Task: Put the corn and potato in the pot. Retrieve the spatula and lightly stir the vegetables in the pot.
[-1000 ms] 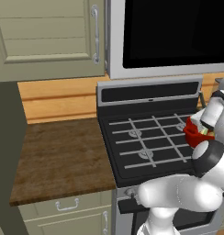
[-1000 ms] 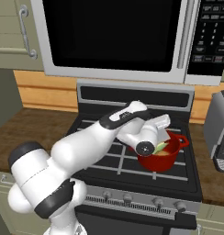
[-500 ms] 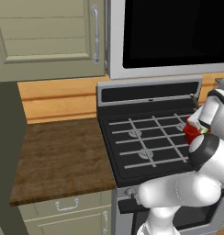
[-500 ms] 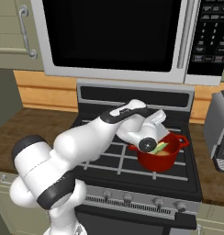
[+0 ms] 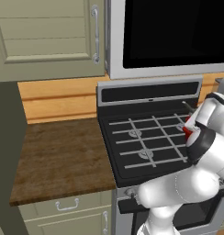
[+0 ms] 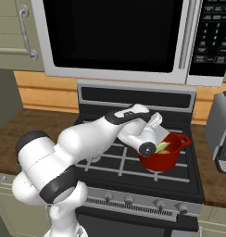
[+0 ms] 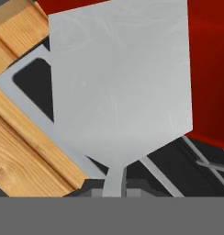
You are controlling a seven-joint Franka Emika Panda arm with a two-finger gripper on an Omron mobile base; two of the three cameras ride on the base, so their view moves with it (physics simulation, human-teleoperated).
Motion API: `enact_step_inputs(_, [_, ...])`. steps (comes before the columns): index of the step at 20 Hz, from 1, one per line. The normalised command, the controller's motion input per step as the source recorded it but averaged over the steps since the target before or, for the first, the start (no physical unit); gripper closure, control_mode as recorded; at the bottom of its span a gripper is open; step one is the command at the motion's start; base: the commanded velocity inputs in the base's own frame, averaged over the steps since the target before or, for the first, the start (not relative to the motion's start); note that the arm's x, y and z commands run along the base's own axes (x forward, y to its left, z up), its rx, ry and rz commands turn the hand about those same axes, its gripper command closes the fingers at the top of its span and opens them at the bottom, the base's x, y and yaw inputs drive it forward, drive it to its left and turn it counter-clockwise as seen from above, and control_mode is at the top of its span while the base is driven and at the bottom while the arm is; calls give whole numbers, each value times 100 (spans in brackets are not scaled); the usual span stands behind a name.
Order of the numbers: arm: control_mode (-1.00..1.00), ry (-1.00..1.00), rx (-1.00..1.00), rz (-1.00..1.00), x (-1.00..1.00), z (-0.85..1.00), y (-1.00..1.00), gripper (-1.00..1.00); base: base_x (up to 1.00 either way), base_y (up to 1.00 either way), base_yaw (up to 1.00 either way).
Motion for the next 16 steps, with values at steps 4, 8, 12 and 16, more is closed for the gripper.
enact_step_inputs(4, [-100, 3, -3, 0, -9, -12, 0, 100, 0, 0, 0])
enact_step_inputs(8, [-100, 7, -1, 0, -39, -4, 0, 100, 0, 0, 0])
enact_step_inputs(12, [-100, 8, -1, 0, -21, -1, 0, 100, 0, 0, 0])
enact_step_inputs(16, [-100, 16, 0, 0, -3, 0, 0, 100, 0, 0, 0])
